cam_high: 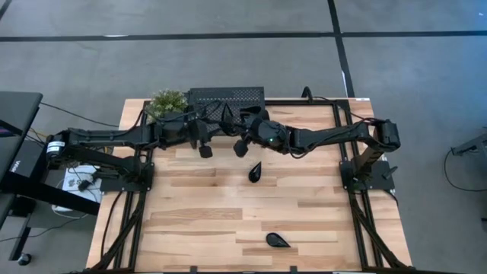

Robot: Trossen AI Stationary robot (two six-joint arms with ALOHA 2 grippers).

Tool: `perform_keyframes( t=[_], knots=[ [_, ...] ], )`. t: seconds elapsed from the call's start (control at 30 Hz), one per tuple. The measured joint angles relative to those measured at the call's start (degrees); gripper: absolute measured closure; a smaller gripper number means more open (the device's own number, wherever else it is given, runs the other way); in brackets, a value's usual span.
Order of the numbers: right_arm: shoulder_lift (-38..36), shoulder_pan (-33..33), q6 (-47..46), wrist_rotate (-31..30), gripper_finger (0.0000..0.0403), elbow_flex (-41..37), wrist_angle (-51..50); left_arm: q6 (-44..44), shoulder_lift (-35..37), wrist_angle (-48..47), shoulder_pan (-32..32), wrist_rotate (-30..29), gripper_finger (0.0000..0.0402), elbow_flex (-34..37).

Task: Pick & Place Mini shaped plates
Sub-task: Stack the black drop-shaped plate on top of the black drop-shaped plate on the shelf

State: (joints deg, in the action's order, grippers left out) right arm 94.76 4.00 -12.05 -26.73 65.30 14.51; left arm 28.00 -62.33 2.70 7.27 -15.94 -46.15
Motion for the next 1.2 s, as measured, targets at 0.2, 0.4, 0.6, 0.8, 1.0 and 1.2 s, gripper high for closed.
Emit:
perform_keyframes(
  t=[0.2,0.4,0.6,0.8,1.0,1.2],
  knots=[
    [0.0,2.04,-1.4,-3.4,0.0389,0.0,3.8,-10.17,0.0,0.24,-2.34,-11.47,0.0311,0.0],
    [0.0,2.16,0.14,-3.33,0.0374,0.0,12.44,-23.86,0.0,-0.05,-2.34,-12.33,0.0311,0.0],
    [0.0,0.62,4.98,-3.3,0.0378,0.0,16.75,-23.96,0.0,1.54,-2.32,-12.27,0.0311,0.0],
    [0.0,0.49,7.52,-3.34,0.0385,-0.02,18.34,-23.83,0.02,5.34,-2.31,-8.83,0.0311,0.01],
    [0.0,0.51,7.54,-3.33,0.0375,0.0,18.35,-23.83,0.0,7.3,-1.62,-8.6,0.0311,0.02],
    [0.05,0.45,8.03,-2.96,0.038,-0.02,17.82,-24.01,0.02,8.24,0.0,-8.22,0.0312,0.02]
  ],
)
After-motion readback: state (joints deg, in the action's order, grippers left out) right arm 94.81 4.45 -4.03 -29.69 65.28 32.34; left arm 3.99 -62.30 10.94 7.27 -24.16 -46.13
